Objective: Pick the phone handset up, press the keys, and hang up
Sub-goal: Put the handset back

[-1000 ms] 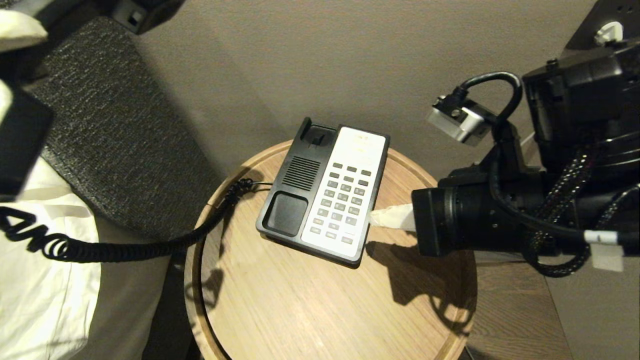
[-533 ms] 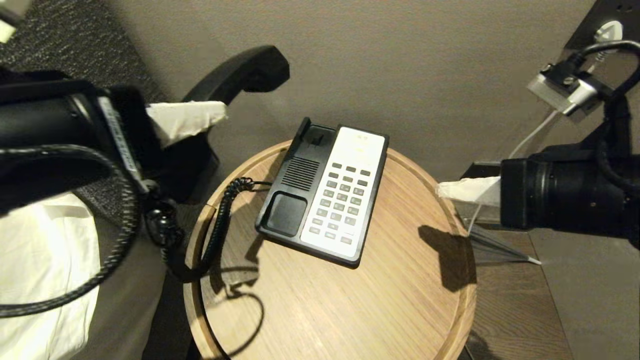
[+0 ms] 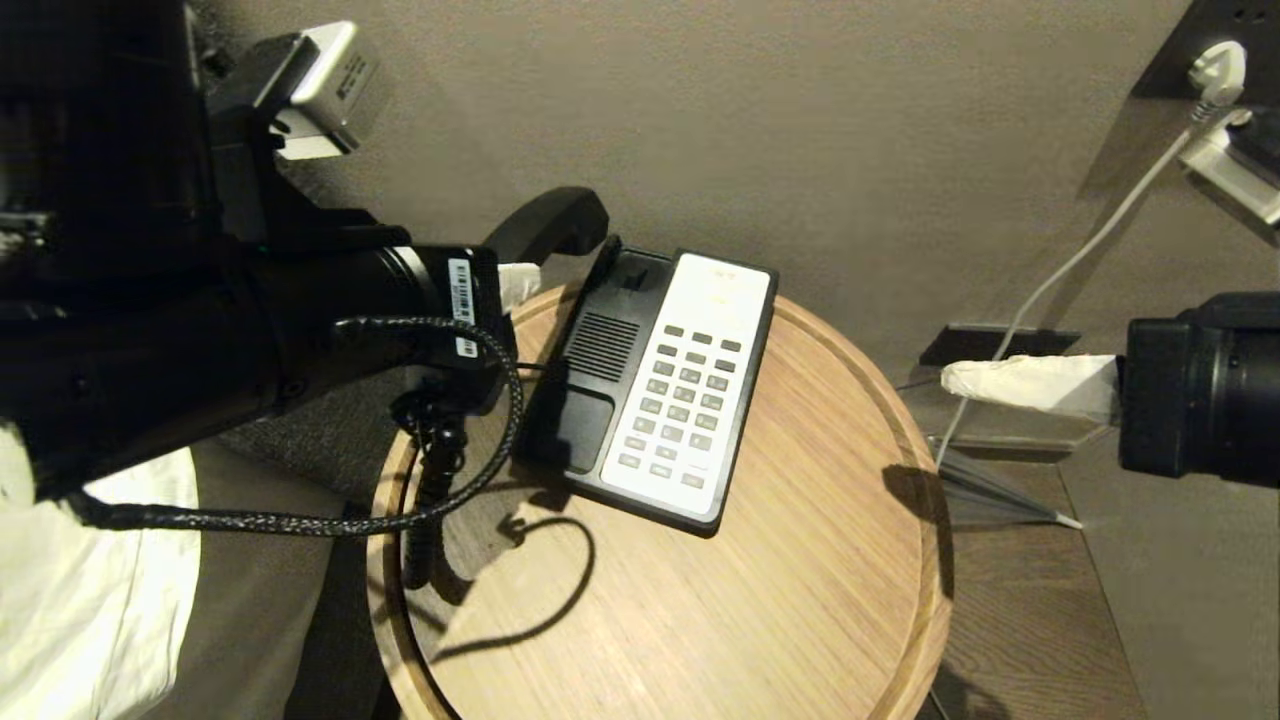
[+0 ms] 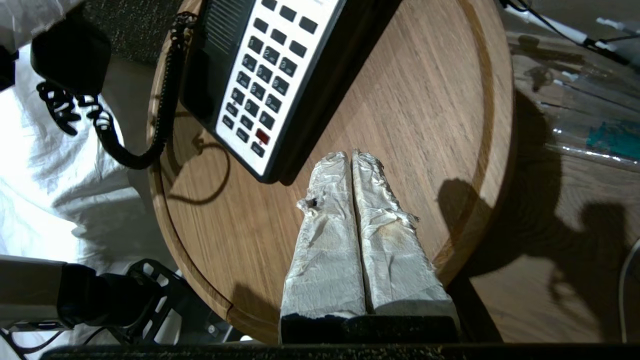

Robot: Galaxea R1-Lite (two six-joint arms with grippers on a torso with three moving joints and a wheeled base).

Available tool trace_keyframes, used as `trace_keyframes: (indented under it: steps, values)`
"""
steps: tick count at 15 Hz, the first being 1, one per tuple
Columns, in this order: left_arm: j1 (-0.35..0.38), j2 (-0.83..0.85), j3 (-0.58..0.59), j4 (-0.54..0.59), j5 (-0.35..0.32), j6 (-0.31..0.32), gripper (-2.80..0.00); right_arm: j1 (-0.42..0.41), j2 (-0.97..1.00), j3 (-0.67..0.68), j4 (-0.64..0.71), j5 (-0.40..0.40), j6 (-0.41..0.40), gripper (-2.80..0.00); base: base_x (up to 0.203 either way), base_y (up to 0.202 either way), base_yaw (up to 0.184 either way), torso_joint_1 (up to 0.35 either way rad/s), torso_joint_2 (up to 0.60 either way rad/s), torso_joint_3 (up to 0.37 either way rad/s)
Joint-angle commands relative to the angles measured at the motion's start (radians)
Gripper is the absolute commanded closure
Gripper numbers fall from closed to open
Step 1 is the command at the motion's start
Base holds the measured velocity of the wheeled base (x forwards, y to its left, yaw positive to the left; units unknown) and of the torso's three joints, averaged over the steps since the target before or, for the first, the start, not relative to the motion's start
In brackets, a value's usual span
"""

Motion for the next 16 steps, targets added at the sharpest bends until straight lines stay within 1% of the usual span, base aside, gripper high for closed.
trace_keyframes:
  steps: [1, 3, 4, 16]
  values:
    - [-0.027, 0.023, -0.006, 0.0, 0.001, -0.002, 0.0, -0.011, -0.016, 0.019, -0.002, 0.001, 0.002, 0.0, 0.0, 0.0, 0.0, 0.0, 0.0, 0.0]
    - [-0.057, 0.024, -0.014, -0.005, -0.001, -0.005, 0.0, -0.022, -0.022, 0.039, -0.003, 0.002, 0.002, 0.0, 0.0, 0.0, 0.0, 0.0, 0.0, 0.0]
    - [-0.061, 0.03, -0.024, 0.0, 0.0, -0.007, 0.0, -0.025, -0.026, 0.049, -0.005, 0.001, 0.002, 0.0, 0.0, 0.0, 0.0, 0.0, 0.0, 0.0]
    - [-0.063, 0.09, -0.006, -0.006, 0.003, -0.012, 0.0, -0.026, -0.038, 0.042, -0.005, 0.005, 0.002, 0.0, 0.0, 0.0, 0.0, 0.0, 0.0, 0.0]
